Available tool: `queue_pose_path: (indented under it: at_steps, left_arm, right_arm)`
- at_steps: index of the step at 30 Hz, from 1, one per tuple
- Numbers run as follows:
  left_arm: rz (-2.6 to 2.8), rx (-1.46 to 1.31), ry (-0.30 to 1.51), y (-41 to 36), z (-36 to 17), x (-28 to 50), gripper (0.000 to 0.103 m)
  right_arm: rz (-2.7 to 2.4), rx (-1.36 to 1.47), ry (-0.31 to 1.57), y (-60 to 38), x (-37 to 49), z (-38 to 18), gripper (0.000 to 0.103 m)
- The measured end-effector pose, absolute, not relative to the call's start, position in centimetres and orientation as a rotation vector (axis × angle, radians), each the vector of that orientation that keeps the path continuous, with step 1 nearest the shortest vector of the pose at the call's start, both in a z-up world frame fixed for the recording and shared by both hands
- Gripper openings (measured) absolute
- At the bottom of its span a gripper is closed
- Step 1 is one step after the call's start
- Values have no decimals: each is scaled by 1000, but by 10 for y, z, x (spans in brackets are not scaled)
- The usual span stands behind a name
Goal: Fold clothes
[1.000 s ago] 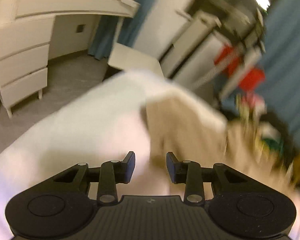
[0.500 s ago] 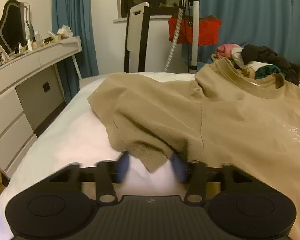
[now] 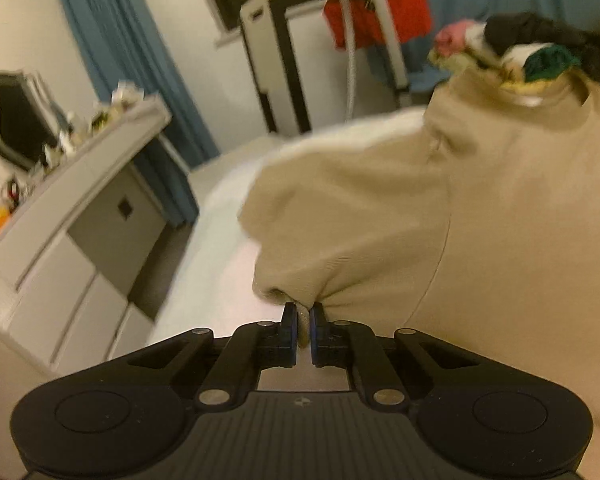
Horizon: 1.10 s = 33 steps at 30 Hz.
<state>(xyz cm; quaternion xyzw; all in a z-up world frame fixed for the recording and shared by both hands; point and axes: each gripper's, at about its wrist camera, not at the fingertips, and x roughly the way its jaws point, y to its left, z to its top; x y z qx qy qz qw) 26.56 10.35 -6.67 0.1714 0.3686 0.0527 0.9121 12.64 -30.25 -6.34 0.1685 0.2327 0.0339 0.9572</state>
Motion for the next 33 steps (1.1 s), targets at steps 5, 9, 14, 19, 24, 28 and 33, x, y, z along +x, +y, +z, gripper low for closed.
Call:
queue_pose_path:
  at_steps: [5,9,14,19,24,28,33]
  left_arm:
    - [142,241,699,108,-71,253,17]
    - [132,107,675,114,-47,218,49]
    - [41,-79,750,121,-22,154,56]
    - [-43,-266,897,125,-19,94,62]
    - [-85,-410,1078,127,-36,58,62]
    - [-85,-408,1176,118,-44,42,62]
    - [-88,-233,1233,97,-41,27,24]
  right_arm:
    - [63,306,454,-300,123,-60,103]
    - [60,312,440,-303,121,-57,103]
    - [54,336,425,-307,117,-53,103]
    - [56,318,406,-306,105,-46,103]
    - [52,318,399,-311,83,-35,103]
    - [18,324,394,-322,58,-25,103]
    - [-32,344,393,-337,30,-12,103]
